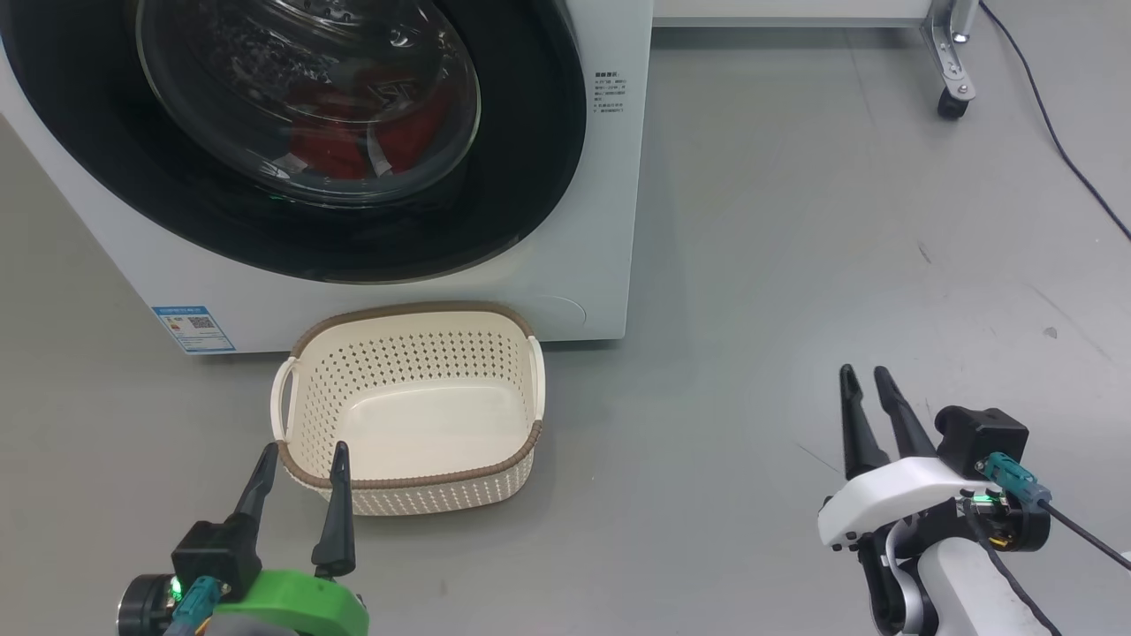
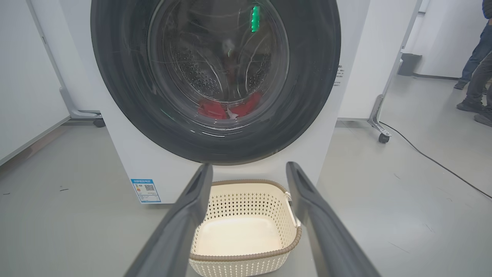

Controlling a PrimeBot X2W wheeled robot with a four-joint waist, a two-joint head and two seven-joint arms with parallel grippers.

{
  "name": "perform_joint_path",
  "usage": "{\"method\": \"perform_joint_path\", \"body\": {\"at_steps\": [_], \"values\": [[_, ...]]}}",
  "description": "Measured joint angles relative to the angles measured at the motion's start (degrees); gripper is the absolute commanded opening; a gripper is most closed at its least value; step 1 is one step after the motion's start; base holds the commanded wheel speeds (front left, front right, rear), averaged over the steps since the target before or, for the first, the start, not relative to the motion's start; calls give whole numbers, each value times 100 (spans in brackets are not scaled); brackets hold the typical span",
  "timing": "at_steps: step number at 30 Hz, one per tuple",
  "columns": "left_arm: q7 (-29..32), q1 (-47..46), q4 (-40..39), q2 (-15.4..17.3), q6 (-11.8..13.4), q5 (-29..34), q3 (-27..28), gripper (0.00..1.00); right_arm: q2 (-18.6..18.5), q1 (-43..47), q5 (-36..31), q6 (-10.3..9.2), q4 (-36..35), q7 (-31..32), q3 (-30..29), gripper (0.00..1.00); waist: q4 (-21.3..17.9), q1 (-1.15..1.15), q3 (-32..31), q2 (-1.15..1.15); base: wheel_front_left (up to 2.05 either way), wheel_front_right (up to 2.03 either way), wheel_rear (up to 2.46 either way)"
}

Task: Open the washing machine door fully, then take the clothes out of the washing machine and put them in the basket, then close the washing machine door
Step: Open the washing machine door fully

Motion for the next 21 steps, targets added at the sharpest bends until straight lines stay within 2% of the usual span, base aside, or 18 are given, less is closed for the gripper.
{"method": "perform_joint_path", "body": {"at_steps": [5,14,18,21], "values": [[0,-6,-20,-1,0,0,-16,100,5,-7,30,14,-66,-8,-78,0,14,0,66,0,0,0,0],[0,-219,-148,-5,0,-44,-140,100,163,-174,871,322,-216,12,-437,0,102,0,310,0,0,0,0],[0,-245,-183,-9,0,-84,-224,100,386,-259,2114,553,-331,246,-929,0,168,0,458,0,0,0,0],[0,-310,-187,-9,0,-84,-310,100,424,-389,2877,619,-380,478,-1206,0,227,0,592,0,0,0,0]]}}
